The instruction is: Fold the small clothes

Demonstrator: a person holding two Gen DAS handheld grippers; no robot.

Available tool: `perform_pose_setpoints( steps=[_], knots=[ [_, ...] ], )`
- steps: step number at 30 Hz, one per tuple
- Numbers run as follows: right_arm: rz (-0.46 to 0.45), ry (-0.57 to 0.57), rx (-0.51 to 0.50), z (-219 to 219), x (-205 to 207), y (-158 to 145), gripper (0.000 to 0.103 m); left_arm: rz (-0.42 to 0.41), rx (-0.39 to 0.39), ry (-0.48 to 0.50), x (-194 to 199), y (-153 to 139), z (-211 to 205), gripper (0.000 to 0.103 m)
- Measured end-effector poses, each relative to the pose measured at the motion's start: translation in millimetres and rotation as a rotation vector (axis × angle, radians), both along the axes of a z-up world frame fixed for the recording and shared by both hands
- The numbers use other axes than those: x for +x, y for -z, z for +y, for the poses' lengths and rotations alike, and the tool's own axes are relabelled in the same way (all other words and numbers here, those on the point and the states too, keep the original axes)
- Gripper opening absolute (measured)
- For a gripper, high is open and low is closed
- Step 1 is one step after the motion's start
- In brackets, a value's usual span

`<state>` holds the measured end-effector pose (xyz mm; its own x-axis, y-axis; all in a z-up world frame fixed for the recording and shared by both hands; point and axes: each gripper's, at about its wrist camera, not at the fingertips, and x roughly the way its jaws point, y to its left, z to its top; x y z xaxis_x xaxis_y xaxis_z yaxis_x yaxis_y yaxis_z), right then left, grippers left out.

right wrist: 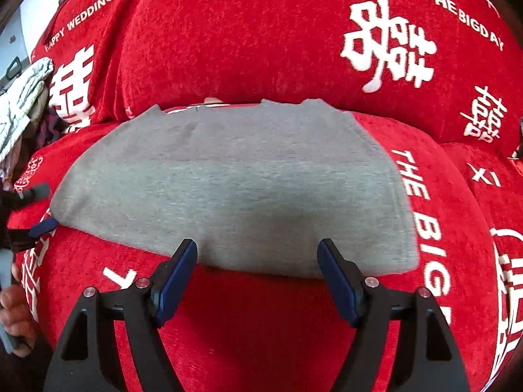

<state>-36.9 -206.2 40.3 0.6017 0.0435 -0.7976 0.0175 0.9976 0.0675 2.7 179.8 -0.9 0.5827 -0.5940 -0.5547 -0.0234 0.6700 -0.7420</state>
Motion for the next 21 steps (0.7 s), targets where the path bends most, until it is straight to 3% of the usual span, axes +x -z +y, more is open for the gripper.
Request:
perform_pose_setpoints(
  steps=[2,5,7,9,12,15,21],
  knots=[
    [0.009,-0.013,-0.008,7.6,3.7,2.7,0.079,-0.01,-0.062,-0.005,6.4,1.9,4.7,0.103],
    [0.016,-0.029,-0.022,16.0,9.1,4.0,0.079,-0.013,-0.071,0.029,18.1,0.0,-4.9,0.103],
    [0.022,-0.036,-0.027,21.5,15.4,3.2,0.079,-0.024,-0.061,0.056,26.4,0.3,-15.1,0.084],
    [0.023,-0.043,-0.03,25.6,23.3,0.4,0.079,0.015,-0.06,0.055,37.8,8.5,-12.9,0.048],
    [0.021,-0.067,-0.051,38.0,45.6,-8.3,0.079,0.03,-0.127,0.016,41.7,23.2,1.5,0.022],
    [0.021,-0.103,-0.029,53.1,72.4,-18.2,0.079,0.032,-0.19,0.002,39.6,31.0,11.3,0.014],
    [0.126,-0.205,0.124,109.5,158.0,-22.3,0.079,0.011,-0.076,-0.011,39.0,23.7,-1.7,0.014]
  ],
)
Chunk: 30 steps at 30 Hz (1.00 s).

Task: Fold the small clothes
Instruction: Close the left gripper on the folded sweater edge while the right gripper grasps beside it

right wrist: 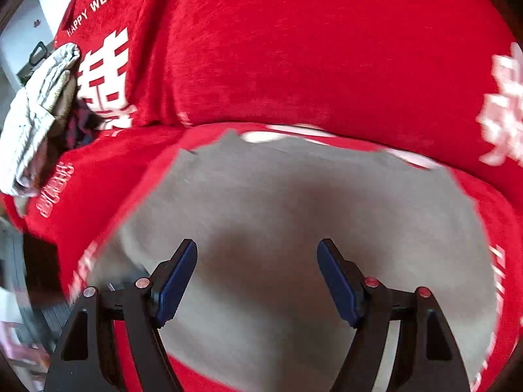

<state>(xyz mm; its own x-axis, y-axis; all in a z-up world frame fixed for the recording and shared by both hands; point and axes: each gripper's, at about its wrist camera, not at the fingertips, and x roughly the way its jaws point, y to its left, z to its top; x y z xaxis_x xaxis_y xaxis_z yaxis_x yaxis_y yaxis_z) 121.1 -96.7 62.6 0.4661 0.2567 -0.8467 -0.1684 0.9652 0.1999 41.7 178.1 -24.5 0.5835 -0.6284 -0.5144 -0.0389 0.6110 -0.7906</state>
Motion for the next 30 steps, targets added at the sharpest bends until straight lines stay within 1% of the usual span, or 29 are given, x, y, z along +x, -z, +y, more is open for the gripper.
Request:
perform_pose_setpoints(
  steps=[2,3,5,6,8,9,10,12,15,16,17,18,19,20,21,22,23,24,26,30],
  knots=[
    [0.059,-0.024,0.035,27.5,33.0,8.1,0.079,-0.005,0.009,-0.006,-2.8,1.0,1.1,0.014],
    [0.075,-0.029,0.042,35.5,41.4,11.7,0.079,-0.009,0.017,-0.008,-3.6,0.8,1.0,0.014],
    [0.135,-0.055,0.065,64.5,67.8,25.3,0.079,-0.014,0.042,-0.013,-3.9,0.3,-0.2,0.014],
    [0.152,-0.057,0.068,73.8,73.7,30.6,0.079,-0.018,0.061,-0.015,-4.2,-0.7,-1.8,0.014],
    [0.217,-0.074,0.073,96.7,90.3,47.7,0.079,-0.023,0.096,-0.019,-4.5,-3.4,-4.9,0.014],
    [0.247,-0.084,0.058,108.2,97.2,56.8,0.08,-0.024,0.107,-0.02,-4.5,-4.1,-5.8,0.014],
    [0.247,-0.085,-0.001,121.2,102.4,63.2,0.085,-0.024,0.117,-0.022,-4.4,-4.8,-6.6,0.014],
    [0.209,-0.105,-0.094,141.6,105.4,66.6,0.092,-0.023,0.136,-0.025,-4.2,-6.2,-8.0,0.014],
    [0.174,-0.179,-0.309,175.7,101.9,79.3,0.091,-0.015,0.163,-0.032,-3.6,-7.0,-9.7,0.013],
    [0.141,-0.211,-0.363,184.1,96.7,81.8,0.086,-0.014,0.173,-0.033,-3.2,-7.9,-10.6,0.013],
    [0.126,-0.222,-0.35,185.0,93.9,80.7,0.082,-0.014,0.184,-0.034,-3.3,-9.0,-11.3,0.013],
    [0.122,-0.219,-0.343,182.2,92.9,79.4,0.068,-0.012,0.2,-0.035,-3.0,-10.5,-12.5,0.013],
    [0.116,-0.201,-0.343,176.9,93.1,77.1,0.051,-0.011,0.212,-0.036,-2.7,-11.6,-13.5,0.013],
    [0.117,-0.19,-0.336,171.3,93.8,75.4,0.046,-0.011,0.22,-0.036,-2.6,-12.5,-14.4,0.013],
    [0.123,-0.182,-0.3,162.8,94.7,72.4,0.035,-0.011,0.23,-0.036,-2.5,-13.9,-15.3,0.012],
    [0.131,-0.167,-0.258,152.7,95.7,69.8,0.027,-0.012,0.24,-0.035,-2.4,-15.0,-16.2,0.012],
    [0.14,-0.154,-0.217,144.8,96.5,68.6,0.025,-0.011,0.25,-0.036,-2.2,-16.2,-17.0,0.012],
    [0.151,-0.139,-0.149,134.2,96.6,67.2,0.023,-0.013,0.256,-0.034,-2.8,-17.9,-17.2,0.012],
    [0.156,-0.129,-0.077,123.8,97.2,65.5,0.02,-0.015,0.273,-0.032,-3.9,-20.0,-17.8,0.011],
    [0.156,-0.118,0.035,106.3,98.8,59.6,0.017,-0.019,0.298,-0.026,-7.3,-22.5,-18.7,0.011]
  ],
)
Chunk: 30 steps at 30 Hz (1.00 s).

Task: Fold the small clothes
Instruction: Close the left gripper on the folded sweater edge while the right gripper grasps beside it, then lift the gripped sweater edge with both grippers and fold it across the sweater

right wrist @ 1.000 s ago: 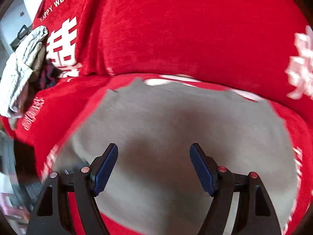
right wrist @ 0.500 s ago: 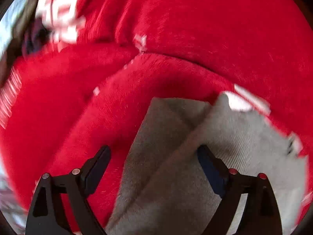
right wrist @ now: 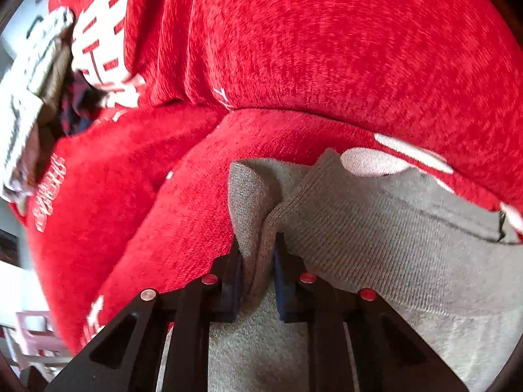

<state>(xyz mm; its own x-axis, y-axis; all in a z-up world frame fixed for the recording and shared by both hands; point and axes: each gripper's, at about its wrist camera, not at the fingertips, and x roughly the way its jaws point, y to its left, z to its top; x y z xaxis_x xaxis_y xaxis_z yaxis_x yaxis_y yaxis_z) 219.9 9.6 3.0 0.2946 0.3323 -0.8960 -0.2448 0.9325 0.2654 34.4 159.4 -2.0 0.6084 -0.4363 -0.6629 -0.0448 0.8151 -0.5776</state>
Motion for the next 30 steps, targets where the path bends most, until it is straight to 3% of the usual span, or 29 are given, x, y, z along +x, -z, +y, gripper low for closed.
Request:
perform_pose_setpoints(
  steps=[12,18,30],
  knots=[
    [0.004,0.054,0.198,-43.1,-6.0,-13.8,0.016,-0.016,0.164,0.001,-7.4,-22.7,-21.3,0.011],
    [-0.011,0.067,0.262,-62.8,-9.5,-24.8,0.016,-0.043,0.262,0.016,-13.0,-38.0,-41.7,0.011],
    [-0.038,0.09,0.338,-107.6,-15.3,-43.0,0.016,-0.067,0.356,0.06,-12.8,-62.0,-80.5,0.011]
  ],
)
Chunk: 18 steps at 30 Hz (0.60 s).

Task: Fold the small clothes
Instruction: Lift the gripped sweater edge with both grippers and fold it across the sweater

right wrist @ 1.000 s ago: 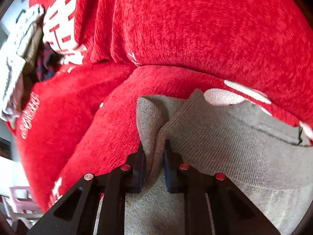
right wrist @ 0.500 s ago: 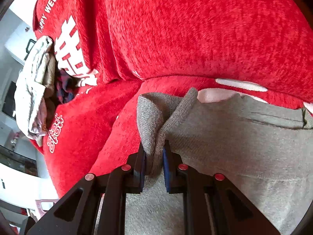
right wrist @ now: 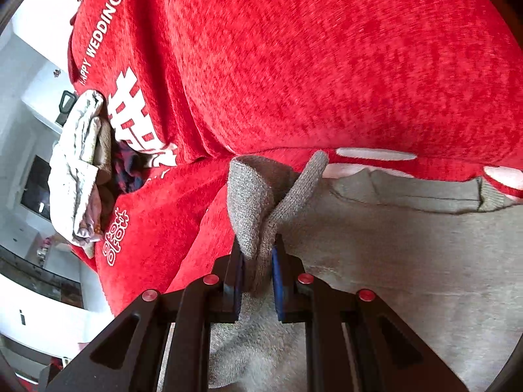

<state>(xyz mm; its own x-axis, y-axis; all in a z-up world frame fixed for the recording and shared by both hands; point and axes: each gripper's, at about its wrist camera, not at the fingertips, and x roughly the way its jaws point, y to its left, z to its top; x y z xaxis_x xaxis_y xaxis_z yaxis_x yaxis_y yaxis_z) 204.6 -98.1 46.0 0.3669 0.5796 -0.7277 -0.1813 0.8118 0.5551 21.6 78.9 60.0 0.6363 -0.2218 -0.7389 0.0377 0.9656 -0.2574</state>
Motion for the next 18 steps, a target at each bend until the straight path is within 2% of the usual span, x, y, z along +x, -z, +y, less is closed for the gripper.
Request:
perform_pose_setpoints(
  steps=[18],
  knots=[
    [-0.041,0.022,-0.004,-76.6,-13.9,-18.6,0.016,0.01,0.127,0.105,3.6,-21.4,-76.2,0.011]
  ],
)
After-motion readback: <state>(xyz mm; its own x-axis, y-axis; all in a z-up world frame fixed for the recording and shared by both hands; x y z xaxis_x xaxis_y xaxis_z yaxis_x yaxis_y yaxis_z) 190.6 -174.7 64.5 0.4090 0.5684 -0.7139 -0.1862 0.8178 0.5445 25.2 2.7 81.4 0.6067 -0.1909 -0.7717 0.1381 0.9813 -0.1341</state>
